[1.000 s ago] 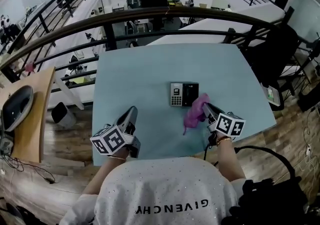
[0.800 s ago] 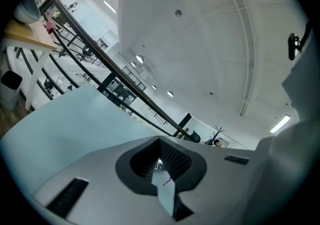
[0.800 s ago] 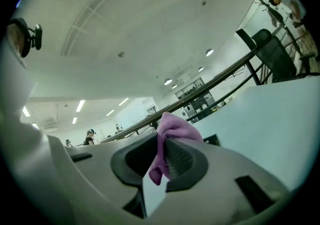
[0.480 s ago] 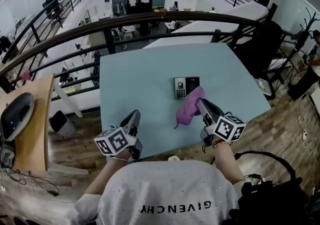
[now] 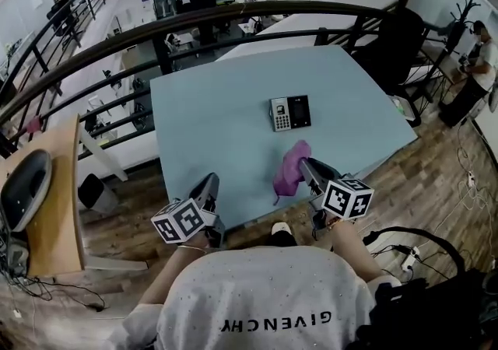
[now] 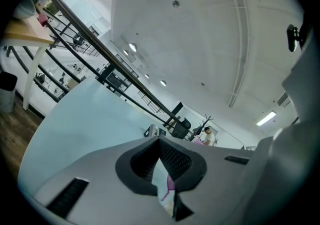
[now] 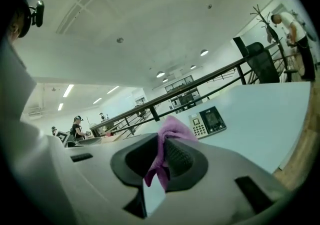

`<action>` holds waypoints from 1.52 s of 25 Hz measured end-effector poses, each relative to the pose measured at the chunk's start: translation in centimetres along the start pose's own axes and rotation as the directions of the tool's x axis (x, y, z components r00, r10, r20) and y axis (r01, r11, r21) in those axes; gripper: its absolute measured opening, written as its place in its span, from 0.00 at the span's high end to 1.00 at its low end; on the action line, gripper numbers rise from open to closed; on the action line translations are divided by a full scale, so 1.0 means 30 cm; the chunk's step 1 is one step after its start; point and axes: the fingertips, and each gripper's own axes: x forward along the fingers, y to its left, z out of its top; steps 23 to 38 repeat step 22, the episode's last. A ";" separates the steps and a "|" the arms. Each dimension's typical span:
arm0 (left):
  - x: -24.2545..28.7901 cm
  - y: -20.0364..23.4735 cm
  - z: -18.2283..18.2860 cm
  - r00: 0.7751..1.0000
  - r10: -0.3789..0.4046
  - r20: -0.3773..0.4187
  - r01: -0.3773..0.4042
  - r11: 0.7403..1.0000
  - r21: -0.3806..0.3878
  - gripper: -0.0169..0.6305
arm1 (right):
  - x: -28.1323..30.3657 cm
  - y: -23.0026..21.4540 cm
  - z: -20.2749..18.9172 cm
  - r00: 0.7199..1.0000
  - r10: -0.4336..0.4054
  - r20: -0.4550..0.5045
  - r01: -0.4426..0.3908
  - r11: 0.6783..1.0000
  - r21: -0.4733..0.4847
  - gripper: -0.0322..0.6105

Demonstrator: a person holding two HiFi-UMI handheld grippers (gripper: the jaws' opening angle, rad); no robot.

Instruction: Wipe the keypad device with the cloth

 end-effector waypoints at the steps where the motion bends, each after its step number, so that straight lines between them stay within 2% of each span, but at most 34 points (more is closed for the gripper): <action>1: -0.002 -0.001 -0.004 1.000 -0.005 -0.004 0.005 1.000 -0.001 0.97 | -0.003 0.003 -0.016 1.000 -0.010 -0.014 0.010 1.000 -0.007 0.88; 6: -0.015 0.004 -0.034 1.000 -0.018 -0.019 0.018 1.000 -0.013 0.97 | -0.015 0.000 -0.082 0.997 -0.049 -0.060 0.047 0.999 -0.026 0.88; 12: -0.034 0.052 -0.057 1.000 0.003 -0.023 -0.004 0.999 -0.047 0.97 | -0.012 -0.010 -0.137 0.993 -0.070 -0.098 0.067 0.997 -0.030 0.88; 38: -0.029 0.026 -0.063 1.000 -0.008 -0.021 0.007 0.999 -0.046 0.97 | -0.036 -0.026 -0.139 0.990 -0.087 -0.109 0.083 0.996 -0.033 0.88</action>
